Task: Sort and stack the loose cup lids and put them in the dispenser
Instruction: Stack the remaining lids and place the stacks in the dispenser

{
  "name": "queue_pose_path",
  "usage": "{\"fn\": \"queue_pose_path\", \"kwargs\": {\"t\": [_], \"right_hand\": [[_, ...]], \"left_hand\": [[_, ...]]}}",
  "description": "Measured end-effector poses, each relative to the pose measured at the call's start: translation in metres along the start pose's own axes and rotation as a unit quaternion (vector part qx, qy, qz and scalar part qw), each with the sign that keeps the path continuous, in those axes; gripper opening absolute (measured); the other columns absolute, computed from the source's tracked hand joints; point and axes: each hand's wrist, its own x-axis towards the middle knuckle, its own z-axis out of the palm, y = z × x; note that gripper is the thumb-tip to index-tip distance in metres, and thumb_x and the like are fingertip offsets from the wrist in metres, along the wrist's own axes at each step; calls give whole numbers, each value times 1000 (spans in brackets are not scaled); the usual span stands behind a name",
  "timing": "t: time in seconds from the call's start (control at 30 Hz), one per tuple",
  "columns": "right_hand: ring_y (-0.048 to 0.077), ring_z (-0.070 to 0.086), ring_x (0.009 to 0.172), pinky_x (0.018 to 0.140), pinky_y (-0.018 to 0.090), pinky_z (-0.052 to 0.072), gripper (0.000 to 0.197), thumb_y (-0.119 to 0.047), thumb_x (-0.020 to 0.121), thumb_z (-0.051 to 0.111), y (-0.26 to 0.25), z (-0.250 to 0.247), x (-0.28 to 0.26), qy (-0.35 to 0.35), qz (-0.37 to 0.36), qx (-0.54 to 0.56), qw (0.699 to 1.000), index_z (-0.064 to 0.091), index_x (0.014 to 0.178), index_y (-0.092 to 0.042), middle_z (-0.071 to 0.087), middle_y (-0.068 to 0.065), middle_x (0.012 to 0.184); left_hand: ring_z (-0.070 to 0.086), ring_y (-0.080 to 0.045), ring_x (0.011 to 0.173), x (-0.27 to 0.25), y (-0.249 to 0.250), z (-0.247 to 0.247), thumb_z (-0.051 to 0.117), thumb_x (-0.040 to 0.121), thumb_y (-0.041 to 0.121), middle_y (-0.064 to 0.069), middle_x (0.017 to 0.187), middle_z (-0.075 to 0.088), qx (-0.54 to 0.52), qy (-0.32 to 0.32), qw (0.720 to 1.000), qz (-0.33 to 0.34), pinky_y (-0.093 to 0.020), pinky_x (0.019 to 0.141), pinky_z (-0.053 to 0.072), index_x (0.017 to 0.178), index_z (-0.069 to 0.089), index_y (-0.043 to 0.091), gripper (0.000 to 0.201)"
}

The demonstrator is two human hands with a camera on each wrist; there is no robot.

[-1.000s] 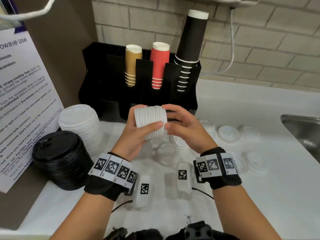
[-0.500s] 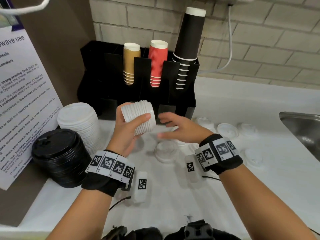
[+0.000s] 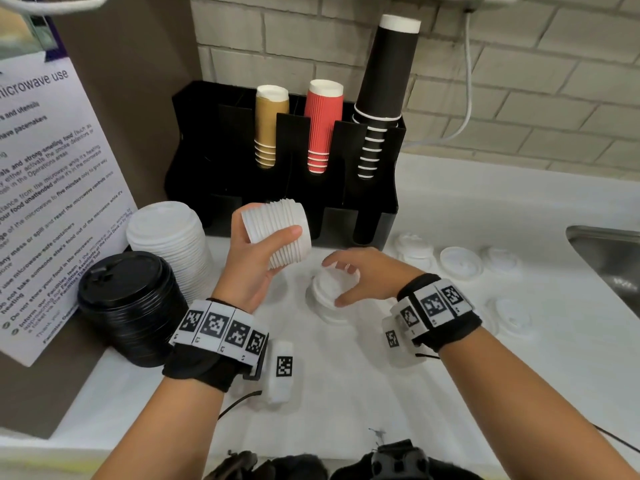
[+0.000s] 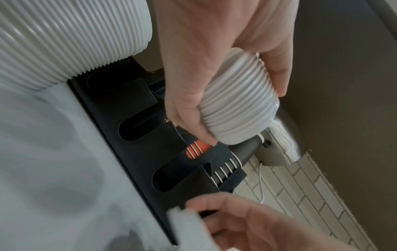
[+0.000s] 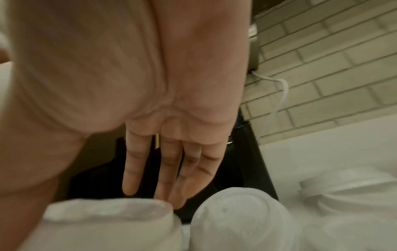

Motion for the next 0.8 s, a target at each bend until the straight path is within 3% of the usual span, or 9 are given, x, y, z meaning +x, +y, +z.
{"fn": "queue_pose_path", "kwargs": {"t": [0.1, 0.2, 0.3, 0.47, 0.67, 0.8], "right_hand": [[18, 60, 100, 89, 31, 51, 56, -26, 76, 79, 1, -8, -15, 102, -8, 188, 977, 54, 126, -34, 58, -2, 112], [16, 66, 95, 82, 26, 54, 49, -21, 76, 74, -14, -6, -28, 167, -43, 415, 893, 58, 120, -37, 62, 8, 111], [16, 67, 93, 78, 23, 53, 49, -20, 76, 69, -32, 2, -30, 191, -76, 486, 850, 56, 122, -32, 61, 15, 115], [20, 66, 100, 82, 26, 52, 48, -22, 81, 69, -41, 4, -28, 209, -80, 483, 847, 54, 126, -30, 63, 10, 116], [20, 66, 100, 82, 25, 53, 48, -6, 87, 65, -39, -9, -30, 172, -90, 453, 870, 53, 131, -21, 63, 15, 116], [23, 66, 102, 88, 32, 55, 48, -6, 87, 66, -40, -13, -31, 169, -93, 442, 876, 53, 131, -20, 63, 15, 117]], "left_hand": [[54, -23, 119, -1, 0, 0, 77, 63, 20, 3, 122, 53, -3, -5, 1000, 1, -32, 73, 55, 112, 46, 36, 60], [55, -22, 117, -2, -2, 4, 77, 63, 20, 4, 120, 55, -1, -17, 1000, -8, -32, 72, 54, 111, 47, 36, 59], [57, -19, 113, -4, -4, 11, 77, 62, 21, 6, 116, 56, 6, -30, 1000, -7, -31, 70, 55, 110, 48, 37, 58], [55, -21, 116, -7, -3, 16, 76, 64, 20, 1, 122, 53, 22, -44, 999, -2, -30, 69, 55, 112, 46, 36, 59], [58, -21, 113, -10, 2, 13, 77, 63, 20, 1, 119, 56, 28, -91, 995, -28, -29, 70, 56, 112, 49, 35, 59], [59, -21, 111, -11, 3, 14, 75, 65, 19, 0, 119, 57, 21, -90, 995, -27, -31, 71, 57, 114, 49, 33, 57]]}}
